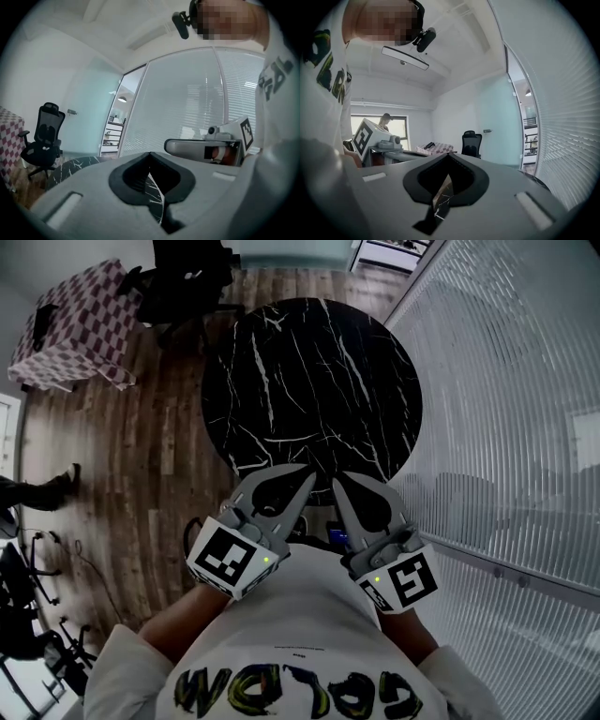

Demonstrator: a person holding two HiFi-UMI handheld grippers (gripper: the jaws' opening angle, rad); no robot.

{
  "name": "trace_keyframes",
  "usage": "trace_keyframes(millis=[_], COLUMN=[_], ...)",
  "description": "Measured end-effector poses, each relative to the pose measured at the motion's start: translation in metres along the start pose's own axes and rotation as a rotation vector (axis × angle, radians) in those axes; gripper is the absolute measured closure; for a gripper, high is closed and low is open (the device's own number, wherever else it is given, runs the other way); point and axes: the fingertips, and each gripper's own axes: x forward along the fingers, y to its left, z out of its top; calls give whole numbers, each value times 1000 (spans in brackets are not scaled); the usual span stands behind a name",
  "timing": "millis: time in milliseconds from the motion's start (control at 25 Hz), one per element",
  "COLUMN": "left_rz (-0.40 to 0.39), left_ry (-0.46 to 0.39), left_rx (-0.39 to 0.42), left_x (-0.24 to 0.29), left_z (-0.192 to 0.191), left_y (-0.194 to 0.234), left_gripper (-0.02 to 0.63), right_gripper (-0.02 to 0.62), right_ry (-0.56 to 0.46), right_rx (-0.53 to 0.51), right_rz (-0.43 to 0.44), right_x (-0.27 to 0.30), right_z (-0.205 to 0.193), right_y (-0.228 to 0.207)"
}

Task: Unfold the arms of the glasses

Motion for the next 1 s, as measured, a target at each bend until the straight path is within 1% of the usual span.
trace_keyframes(millis=[200, 320, 480, 760, 1000], left_rz=[5, 6, 9, 24, 19], left_ry=[5, -8, -33, -14, -29], left_rx=[28, 37, 31, 21, 27], left_x=[1, 3, 6, 6, 9], left_z=[3, 7, 14, 11, 16], left_y=[1, 2, 3, 8, 9], left_gripper=[603, 604, 604, 604, 604], right_gripper=[595, 595, 595, 595, 595], right_ry=[-21, -26, -36, -40, -42], right_rx=[0, 2, 8, 19, 21], right_rz=[1, 1, 1, 7, 8], right_x=[1, 2, 5, 8, 10], right_z=[3, 4, 6, 7, 5], right_y=[3, 0, -2, -6, -10])
